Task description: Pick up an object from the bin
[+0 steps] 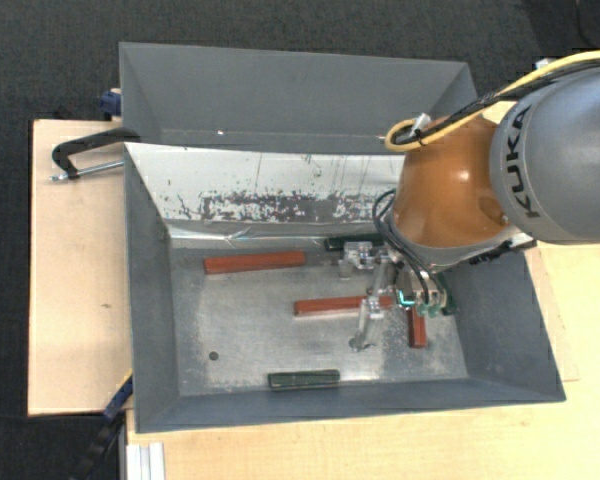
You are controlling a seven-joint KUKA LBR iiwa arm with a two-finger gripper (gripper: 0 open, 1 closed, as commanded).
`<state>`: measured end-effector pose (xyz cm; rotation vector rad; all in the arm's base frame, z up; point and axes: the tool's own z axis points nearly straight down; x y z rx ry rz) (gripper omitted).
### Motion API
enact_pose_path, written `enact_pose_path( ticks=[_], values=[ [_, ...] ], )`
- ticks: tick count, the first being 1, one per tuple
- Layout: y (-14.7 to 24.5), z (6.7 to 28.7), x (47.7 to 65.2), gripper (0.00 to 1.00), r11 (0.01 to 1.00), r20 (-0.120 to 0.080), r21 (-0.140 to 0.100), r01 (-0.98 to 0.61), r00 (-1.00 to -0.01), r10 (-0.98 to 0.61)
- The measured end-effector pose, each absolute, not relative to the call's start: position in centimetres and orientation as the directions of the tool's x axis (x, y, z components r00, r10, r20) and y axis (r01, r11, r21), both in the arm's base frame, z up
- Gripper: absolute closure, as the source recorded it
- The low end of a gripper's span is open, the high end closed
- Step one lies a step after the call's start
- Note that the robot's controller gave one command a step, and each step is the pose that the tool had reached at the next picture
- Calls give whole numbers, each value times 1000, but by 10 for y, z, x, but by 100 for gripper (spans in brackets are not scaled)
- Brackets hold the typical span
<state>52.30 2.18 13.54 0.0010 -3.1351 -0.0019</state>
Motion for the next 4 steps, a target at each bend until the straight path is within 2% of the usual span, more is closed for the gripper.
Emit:
enact_pose_path(
  ticks=[1, 2, 3, 4],
  values=[
    [22, 139, 524, 0, 1000, 0, 1, 0, -1000, 0],
    [0, 93, 535, 0, 985, -6, 3, 171, -985, 171],
    [4, 71, 534, 0, 996, 1, 1, 86, -996, 86],
    [3, 71, 530, 0, 938, 1, 2, 348, -938, 348]
  ],
)
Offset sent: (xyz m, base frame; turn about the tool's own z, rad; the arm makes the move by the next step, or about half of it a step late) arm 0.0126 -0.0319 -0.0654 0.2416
